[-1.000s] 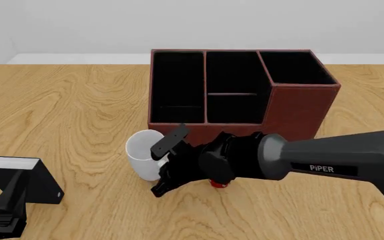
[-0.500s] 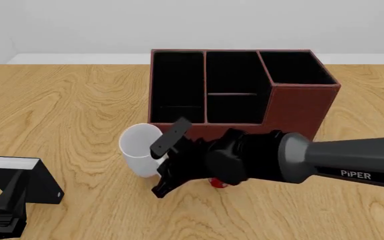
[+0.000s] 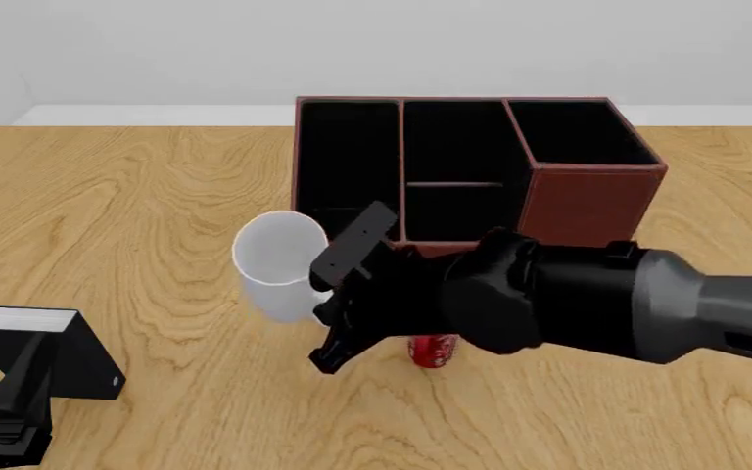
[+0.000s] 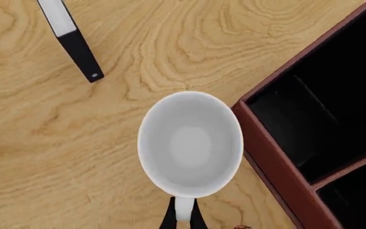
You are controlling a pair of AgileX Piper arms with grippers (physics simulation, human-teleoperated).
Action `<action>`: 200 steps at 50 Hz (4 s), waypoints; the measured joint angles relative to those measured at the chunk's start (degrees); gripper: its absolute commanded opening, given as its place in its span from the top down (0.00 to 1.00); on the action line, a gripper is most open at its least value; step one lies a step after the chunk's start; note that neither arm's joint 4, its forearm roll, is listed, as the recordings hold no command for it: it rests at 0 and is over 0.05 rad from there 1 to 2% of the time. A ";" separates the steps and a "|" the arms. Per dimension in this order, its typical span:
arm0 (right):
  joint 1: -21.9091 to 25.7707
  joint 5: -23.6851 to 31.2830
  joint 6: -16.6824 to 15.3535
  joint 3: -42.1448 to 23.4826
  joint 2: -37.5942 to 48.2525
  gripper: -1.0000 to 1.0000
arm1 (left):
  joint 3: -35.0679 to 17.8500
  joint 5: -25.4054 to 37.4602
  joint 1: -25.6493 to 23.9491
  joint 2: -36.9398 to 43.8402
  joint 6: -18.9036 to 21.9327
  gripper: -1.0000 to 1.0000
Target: Pick up the white mug and place it to the right of the caddy.
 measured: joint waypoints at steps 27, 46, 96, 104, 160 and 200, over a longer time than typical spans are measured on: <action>-3.59 3.16 -0.90 2.41 -10.07 1.00 | 0.00 0.00 0.00 0.00 0.00 0.00; -6.81 5.53 -0.94 3.71 -16.35 1.00 | 0.00 0.00 0.00 0.00 0.00 0.00; -25.35 13.48 -0.55 11.05 -35.01 1.00 | 0.00 0.00 0.00 0.00 0.00 0.00; -28.91 14.02 -0.87 12.55 -36.91 1.00 | 0.00 0.00 0.00 0.00 0.00 0.00; -49.60 17.97 1.29 20.54 -48.09 1.00 | 0.00 0.00 0.00 0.00 0.00 0.00; -62.76 13.34 3.97 22.98 -44.65 1.00 | 0.00 0.00 0.00 0.00 0.00 0.00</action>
